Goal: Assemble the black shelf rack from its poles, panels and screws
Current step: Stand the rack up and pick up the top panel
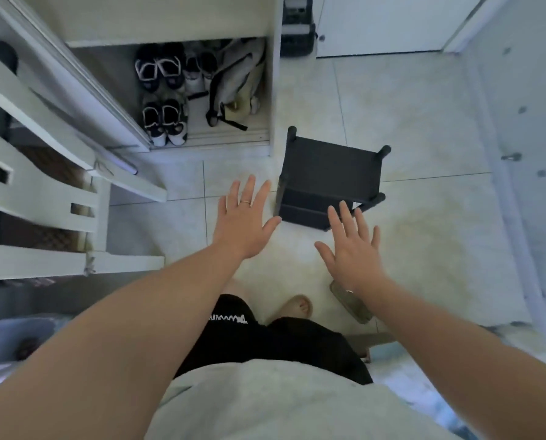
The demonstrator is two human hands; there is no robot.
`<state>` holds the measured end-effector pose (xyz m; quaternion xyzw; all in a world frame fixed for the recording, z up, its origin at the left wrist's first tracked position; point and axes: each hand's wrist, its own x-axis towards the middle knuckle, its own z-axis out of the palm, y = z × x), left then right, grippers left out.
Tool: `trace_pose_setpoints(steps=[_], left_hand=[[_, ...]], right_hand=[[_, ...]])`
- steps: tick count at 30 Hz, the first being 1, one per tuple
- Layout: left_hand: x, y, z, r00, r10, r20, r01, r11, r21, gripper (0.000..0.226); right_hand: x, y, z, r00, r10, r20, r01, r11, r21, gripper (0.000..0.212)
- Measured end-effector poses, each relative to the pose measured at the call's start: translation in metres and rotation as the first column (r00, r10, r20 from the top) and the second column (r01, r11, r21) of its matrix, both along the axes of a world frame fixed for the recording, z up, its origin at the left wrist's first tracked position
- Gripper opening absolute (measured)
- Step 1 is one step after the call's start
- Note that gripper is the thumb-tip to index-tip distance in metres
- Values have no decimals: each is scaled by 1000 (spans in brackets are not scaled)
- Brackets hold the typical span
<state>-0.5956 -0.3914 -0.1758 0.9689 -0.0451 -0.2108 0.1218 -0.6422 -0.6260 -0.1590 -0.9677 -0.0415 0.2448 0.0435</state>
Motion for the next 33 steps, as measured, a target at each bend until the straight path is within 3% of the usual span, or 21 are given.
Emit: trace_pose_setpoints(steps=[9,19,26,33], left_hand=[[74,4,-11,991,-128,-44,127,992,-17,74],[203,13,-56,926,-275,-258,267,961,-66,75],[231,-15,-126,886,-134,-444,69,985,-161,74],[237,-47,-176,748,80,-659,-339,899,-276,73]], right_hand=[[71,-16,-10,991,-119,-54,114,989,-90,73],[139,-26,-44,923,-350,-160,320,928,-189,73],[179,-58,-105,841,-493,-221,452,866,-214,73],[212,-87,-169,721,-657,-221,642,753,-145,77]])
